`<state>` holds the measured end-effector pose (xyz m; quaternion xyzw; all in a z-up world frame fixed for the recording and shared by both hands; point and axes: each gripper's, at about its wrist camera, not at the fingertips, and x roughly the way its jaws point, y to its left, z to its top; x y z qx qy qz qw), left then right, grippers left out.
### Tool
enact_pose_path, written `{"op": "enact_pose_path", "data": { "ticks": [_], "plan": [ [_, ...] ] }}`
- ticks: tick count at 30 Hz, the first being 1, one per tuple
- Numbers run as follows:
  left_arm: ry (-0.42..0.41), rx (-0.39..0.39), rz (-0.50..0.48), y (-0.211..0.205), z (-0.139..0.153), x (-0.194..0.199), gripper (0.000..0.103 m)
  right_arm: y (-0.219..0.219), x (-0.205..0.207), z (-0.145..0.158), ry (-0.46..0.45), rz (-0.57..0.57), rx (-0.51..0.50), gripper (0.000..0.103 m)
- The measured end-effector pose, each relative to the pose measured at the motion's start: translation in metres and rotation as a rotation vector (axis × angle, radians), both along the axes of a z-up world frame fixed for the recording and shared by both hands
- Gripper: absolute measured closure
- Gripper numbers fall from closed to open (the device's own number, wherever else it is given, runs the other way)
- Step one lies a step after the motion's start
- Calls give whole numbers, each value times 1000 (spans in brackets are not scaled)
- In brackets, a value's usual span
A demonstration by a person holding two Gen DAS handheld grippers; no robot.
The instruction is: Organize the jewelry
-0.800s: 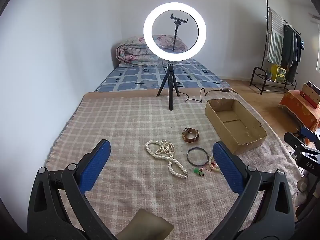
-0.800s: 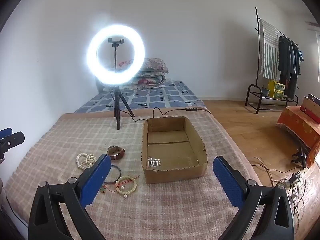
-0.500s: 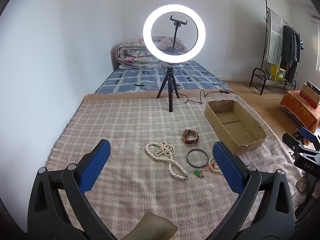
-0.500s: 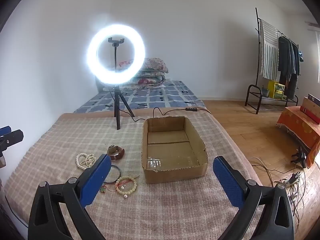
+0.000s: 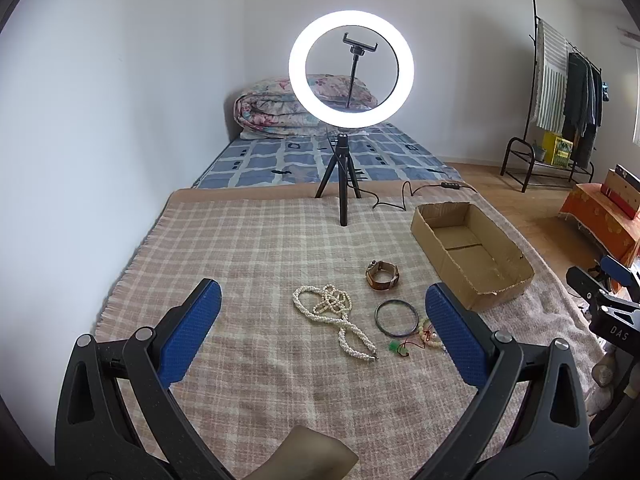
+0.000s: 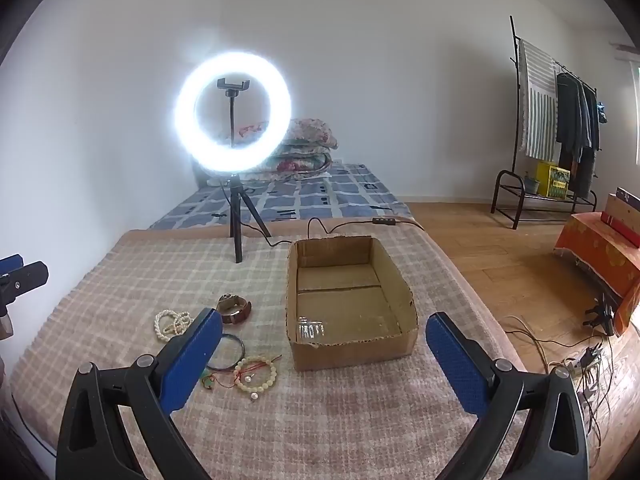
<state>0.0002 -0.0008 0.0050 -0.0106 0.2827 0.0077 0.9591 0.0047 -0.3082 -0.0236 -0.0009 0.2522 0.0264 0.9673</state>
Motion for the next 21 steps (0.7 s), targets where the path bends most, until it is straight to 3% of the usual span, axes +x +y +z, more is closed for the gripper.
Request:
{"op": "enact_pose_path", "data": {
  "ticks": [21],
  "plan": [
    [-4,-3,-1,1,1,0,0,4,0,1,0,-2,-13,0]
  ]
}}
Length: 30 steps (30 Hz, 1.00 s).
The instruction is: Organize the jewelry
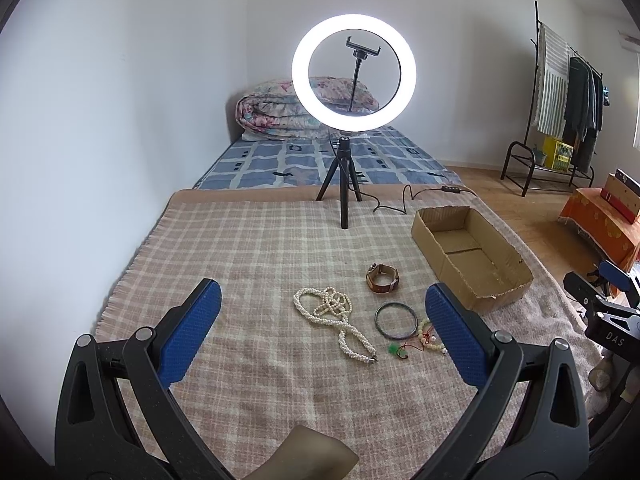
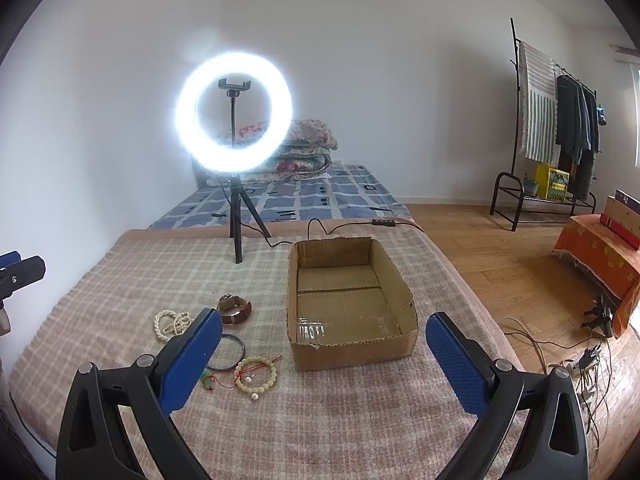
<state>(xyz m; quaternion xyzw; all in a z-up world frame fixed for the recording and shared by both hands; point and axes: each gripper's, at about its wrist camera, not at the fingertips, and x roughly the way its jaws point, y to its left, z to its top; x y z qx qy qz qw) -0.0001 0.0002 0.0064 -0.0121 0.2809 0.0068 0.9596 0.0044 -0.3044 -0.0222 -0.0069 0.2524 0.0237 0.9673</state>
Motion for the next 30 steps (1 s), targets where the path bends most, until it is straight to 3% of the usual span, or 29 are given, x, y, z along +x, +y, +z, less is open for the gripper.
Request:
{"op": "enact_pose_path", "data": {
  "ticks": [30],
  "plan": [
    [2,-4,4,5,-1,0,0,-2,3,0,16,-65,-25,0]
  ]
}}
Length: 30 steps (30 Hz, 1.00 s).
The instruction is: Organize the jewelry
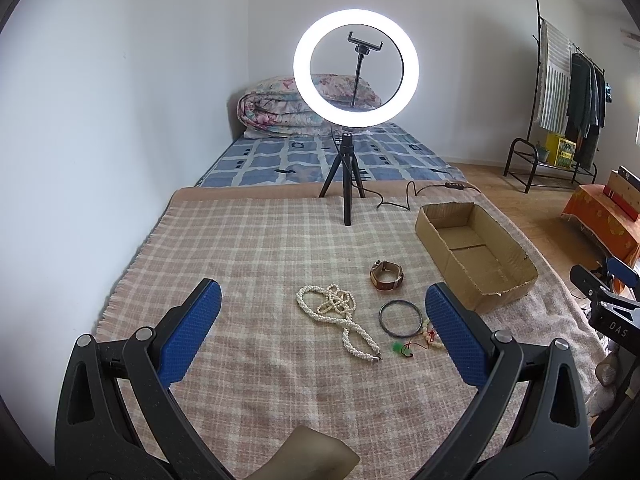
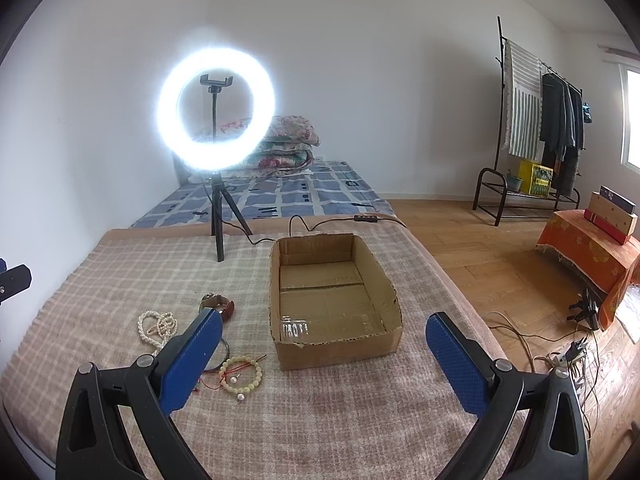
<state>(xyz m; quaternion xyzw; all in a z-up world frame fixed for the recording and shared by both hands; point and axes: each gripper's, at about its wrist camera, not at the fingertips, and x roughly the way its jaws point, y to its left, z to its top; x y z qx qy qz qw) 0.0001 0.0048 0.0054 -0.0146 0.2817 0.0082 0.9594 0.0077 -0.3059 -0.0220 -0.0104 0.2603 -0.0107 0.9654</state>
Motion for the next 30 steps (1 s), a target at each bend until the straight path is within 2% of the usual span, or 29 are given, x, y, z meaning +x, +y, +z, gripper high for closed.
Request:
{"op": "enact_pose_path", "data": {
  "ticks": [13,19,25,30],
  "plan": [
    [6,0,4,5,-5,-1,0,0,1,-1,4,1,3,0],
    [22,3,24,10,-14,7,0,2,5,-4,17,5,0,0],
    [14,-3,63,22,-7,17,0,1,12,-10,45,24,31,0],
    [44,-34,80,43,-2,37,0,-1,15,-18,49,69,66,0]
  ]
}}
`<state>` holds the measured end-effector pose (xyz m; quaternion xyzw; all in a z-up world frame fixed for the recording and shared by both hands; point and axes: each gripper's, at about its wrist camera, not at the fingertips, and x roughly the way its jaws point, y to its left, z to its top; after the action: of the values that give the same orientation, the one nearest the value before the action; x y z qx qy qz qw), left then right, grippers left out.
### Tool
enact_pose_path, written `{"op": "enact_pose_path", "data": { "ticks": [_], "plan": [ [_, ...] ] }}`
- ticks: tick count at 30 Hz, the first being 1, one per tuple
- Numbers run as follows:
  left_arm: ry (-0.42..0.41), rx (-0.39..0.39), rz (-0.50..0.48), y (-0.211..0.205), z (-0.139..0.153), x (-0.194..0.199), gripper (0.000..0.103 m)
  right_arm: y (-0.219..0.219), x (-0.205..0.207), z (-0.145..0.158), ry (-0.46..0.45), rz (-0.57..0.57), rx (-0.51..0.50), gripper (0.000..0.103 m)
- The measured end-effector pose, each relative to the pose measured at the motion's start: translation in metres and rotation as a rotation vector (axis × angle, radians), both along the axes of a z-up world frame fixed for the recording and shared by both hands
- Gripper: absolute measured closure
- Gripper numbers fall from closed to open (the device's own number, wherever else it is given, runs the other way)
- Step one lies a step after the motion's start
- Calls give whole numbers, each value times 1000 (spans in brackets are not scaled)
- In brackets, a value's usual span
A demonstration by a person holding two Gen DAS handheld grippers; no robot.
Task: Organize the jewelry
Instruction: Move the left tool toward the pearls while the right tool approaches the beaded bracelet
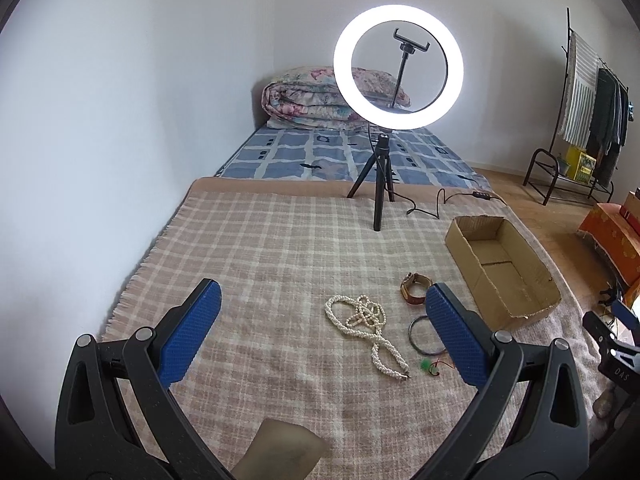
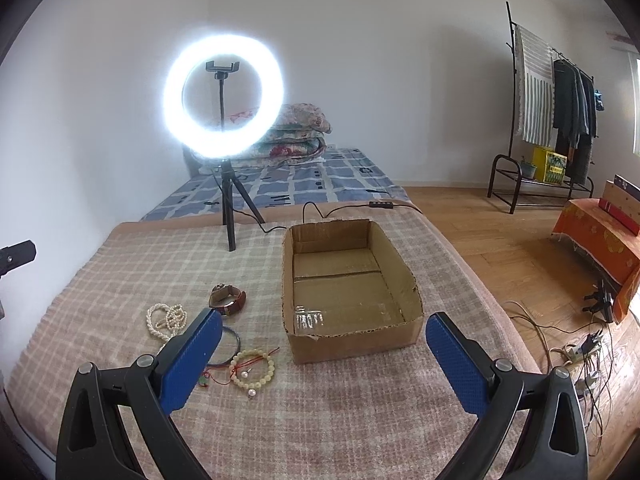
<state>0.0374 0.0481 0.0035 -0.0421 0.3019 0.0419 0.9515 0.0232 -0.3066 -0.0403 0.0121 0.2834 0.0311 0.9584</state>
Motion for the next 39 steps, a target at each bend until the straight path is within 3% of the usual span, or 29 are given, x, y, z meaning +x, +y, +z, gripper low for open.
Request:
{"op": "enact_pose_path", "data": {
  "ticks": [7,13,16,21,31,39],
  "plan": [
    [48,-32,-4,22,1,35,0,9,6,-16,6,66,20,0],
    [20,-43,-3,31,-13,46,0,11,26,-39,129,74,48,1],
    [37,-69,-6,39,-25,53,1,6,37,-51,206,67,82,8],
    [88,-106,-20,48,-39,64,12,-3,47,-68,282,49,148,13],
    [204,-245,-13,68,-70,86,38,1,58,-87,373,77,184,32],
    [401,-402,-73,57,-120,102,48,-4,69,-102,433,59,245,46]
  ]
}}
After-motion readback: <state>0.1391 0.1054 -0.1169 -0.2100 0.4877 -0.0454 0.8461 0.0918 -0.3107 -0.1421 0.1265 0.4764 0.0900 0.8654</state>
